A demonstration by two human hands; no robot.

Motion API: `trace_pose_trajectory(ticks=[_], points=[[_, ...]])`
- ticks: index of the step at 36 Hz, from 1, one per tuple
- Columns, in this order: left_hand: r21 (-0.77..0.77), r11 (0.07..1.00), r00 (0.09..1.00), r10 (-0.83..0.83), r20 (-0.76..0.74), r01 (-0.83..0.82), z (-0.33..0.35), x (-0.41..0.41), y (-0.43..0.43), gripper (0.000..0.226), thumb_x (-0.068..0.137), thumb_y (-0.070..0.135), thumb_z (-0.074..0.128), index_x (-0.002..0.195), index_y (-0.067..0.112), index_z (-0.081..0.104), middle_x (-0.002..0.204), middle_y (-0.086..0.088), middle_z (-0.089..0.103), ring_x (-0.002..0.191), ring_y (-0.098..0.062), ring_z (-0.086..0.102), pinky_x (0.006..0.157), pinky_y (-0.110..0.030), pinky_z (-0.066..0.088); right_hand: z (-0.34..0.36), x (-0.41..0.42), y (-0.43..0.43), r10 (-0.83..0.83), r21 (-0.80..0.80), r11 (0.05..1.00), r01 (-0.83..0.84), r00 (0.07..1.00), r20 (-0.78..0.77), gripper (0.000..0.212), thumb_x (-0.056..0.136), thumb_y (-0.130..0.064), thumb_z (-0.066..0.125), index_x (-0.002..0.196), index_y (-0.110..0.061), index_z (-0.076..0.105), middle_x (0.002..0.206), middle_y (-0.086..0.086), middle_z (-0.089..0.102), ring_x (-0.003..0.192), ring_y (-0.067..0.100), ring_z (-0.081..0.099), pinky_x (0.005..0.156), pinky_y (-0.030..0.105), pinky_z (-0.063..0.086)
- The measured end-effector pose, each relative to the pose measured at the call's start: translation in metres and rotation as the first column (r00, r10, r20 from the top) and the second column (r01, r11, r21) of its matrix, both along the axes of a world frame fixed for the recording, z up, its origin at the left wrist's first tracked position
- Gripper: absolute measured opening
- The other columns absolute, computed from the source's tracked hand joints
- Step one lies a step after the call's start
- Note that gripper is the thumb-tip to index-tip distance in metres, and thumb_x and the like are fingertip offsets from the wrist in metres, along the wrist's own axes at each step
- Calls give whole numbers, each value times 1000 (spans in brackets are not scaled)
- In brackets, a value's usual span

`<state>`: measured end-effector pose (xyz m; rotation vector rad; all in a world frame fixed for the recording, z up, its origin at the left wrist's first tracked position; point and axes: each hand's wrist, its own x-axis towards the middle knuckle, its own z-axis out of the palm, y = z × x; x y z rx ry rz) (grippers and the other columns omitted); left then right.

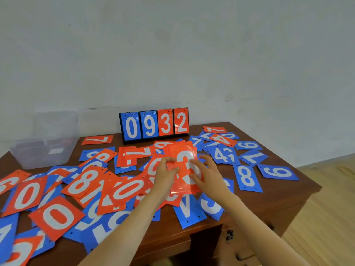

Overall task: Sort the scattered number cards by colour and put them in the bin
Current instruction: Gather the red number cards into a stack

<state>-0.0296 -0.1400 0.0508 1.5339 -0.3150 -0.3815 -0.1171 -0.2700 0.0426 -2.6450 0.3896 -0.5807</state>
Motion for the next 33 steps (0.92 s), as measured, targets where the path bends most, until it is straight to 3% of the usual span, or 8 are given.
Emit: trace_pose_trajectory(ticks=[4, 9, 12, 17, 21, 25, 28, 33], points=[[35, 999, 998, -3, -66, 5, 2, 14, -25, 36, 91, -3, 46, 96, 31, 54, 107, 0, 55, 87, -23, 64, 70, -39, 56, -3, 16, -29, 7, 8, 1000, -6, 995, -99, 49, 94, -40, 52, 141, -33, 39, 157, -3, 10, 144, 21, 12, 112, 39, 29], [98, 995, 995, 16, -103, -6, 3, 53, -72, 45, 83, -9, 34, 97, 27, 56, 105, -6, 57, 68, -17, 55, 47, -24, 41, 0, 57, -104, -100, 58, 992, 110, 983, -155, 50, 95, -31, 53, 142, -19, 39, 152, 7, 24, 140, 26, 22, 111, 40, 28], [122, 992, 994, 27, -109, -14, -2, 84, -104, 45, 81, -10, 32, 96, 24, 58, 102, -12, 60, 77, -25, 57, 52, -27, 43, -2, 90, -161, -188, 3, 981, 196, 949, -254, 57, 94, -29, 55, 144, -11, 34, 151, 15, 27, 140, 31, 22, 111, 40, 24], [156, 987, 993, -5, -118, 23, -9, 128, -153, 45, 81, -13, 29, 91, 21, 57, 96, -11, 59, 55, -16, 51, 38, -19, 37, -16, 142, -245, -318, -81, 947, 312, 863, -393, 61, 95, -31, 53, 145, -6, 30, 147, 20, 32, 136, 36, 28, 108, 41, 27], [187, 979, 991, -58, -122, 80, -18, 155, -182, 46, 83, -12, 30, 88, 24, 57, 106, -10, 60, 54, -16, 51, 41, -23, 37, -31, 176, -282, -370, -124, 927, 353, 814, -448, 58, 96, -31, 50, 143, -3, 29, 144, 21, 35, 134, 37, 29, 105, 42, 31], [225, 969, 988, -68, -135, 98, -22, 169, -199, 47, 85, -11, 30, 91, 27, 58, 111, -8, 57, 63, -16, 55, 41, -21, 39, -45, 201, -300, -367, -213, 930, 299, 779, -509, 64, 95, -42, 49, 144, -6, 28, 148, 18, 30, 139, 36, 23, 111, 45, 27], [220, 969, 986, -80, -143, 111, -24, 174, -206, 47, 85, -11, 30, 88, 27, 59, 115, -6, 54, 62, -18, 55, 44, -23, 41, -47, 210, -305, -344, -280, 936, 214, 730, -591, 62, 96, -45, 45, 145, -11, 30, 145, 18, 34, 134, 35, 32, 107, 44, 32], [217, 970, 987, -84, -138, 113, -25, 174, -209, 46, 88, -10, 33, 87, 29, 58, 118, 0, 50, 71, -18, 58, 47, -22, 43, -39, 213, -297, -291, -277, 950, 145, 734, -613, 43, 97, -6, 42, 138, -16, 41, 125, 13, 51, 115, 31, 52, 92, 39, 49]])
